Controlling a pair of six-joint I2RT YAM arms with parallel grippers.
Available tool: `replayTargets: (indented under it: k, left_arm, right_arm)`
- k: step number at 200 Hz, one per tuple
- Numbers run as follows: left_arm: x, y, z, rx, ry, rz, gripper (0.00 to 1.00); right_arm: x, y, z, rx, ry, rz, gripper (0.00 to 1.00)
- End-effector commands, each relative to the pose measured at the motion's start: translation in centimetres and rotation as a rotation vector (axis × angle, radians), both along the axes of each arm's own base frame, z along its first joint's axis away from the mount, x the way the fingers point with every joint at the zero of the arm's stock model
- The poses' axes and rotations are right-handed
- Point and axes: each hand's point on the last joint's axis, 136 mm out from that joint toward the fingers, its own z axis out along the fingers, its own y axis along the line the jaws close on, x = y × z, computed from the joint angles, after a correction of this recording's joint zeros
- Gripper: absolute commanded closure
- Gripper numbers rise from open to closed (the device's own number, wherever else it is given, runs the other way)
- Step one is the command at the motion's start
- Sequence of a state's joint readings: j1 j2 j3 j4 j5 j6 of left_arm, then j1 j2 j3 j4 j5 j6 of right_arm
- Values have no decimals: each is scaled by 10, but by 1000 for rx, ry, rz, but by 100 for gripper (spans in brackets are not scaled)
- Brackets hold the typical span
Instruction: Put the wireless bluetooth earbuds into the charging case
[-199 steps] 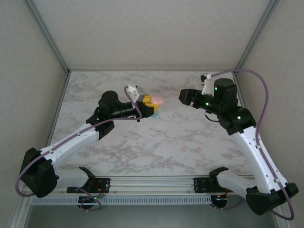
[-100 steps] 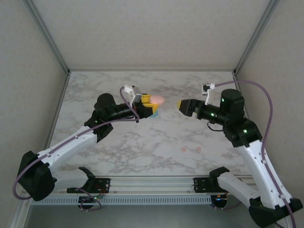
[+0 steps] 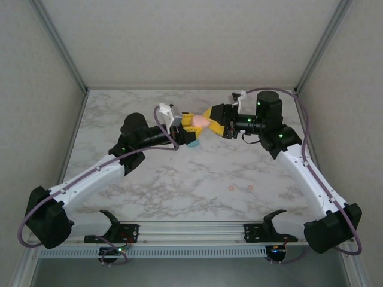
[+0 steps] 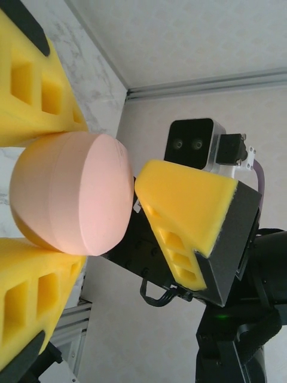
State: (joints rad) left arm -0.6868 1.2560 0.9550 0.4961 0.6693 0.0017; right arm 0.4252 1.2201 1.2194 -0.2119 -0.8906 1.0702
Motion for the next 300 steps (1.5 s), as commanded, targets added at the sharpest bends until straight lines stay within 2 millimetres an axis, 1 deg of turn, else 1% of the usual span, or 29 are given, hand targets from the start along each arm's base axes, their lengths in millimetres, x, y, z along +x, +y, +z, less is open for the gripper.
replayTargets:
  k: [1,22,26,38,68,76,85,95,115,123,153,177,211,257,300]
  left_arm:
    - [1,-4,14,-14,-46,7,83]
    - [1,-5,14,-11,-46,7,83]
    - [1,-5,14,-10,-47,5,83]
    - [0,-5,14,-4,-48,1,83]
    - [4,-4,9,19,-40,25,79]
    - [5,-3,8,23,-36,30,78]
    - [5,-4,8,24,-34,30,75]
    - [6,-4,7,24,-28,28,70]
    - [7,-5,7,16,-19,32,63]
    - [8,-4,7,12,-17,34,61]
    - [9,-7,9,-5,3,24,55]
    - [9,-8,14,-30,8,11,52]
    - [9,-10,17,-48,18,-3,52]
    - [10,-10,25,-86,19,0,51]
    - [10,-11,31,-118,16,-10,47]
  right_arm:
    - [-11,11,17,62,-5,88,35]
    - [-15,15,18,73,-13,117,44]
    - [-14,15,18,72,-16,119,48]
    - [-12,14,16,64,-14,105,56]
    - [-13,14,17,69,-20,101,72]
    - [-12,13,17,69,-19,87,77]
    - [-11,12,17,74,-19,74,79]
    - [-10,11,19,90,-18,58,84]
    - [-9,10,26,133,-27,37,89]
    - [-9,9,28,142,-34,27,90]
    - [-12,5,41,201,-58,11,93]
    - [-13,3,42,210,-57,-3,94]
    - [-11,1,40,232,-34,-28,97]
    - [-10,-1,30,229,-9,-52,98]
    - [-9,-1,25,229,5,-63,97]
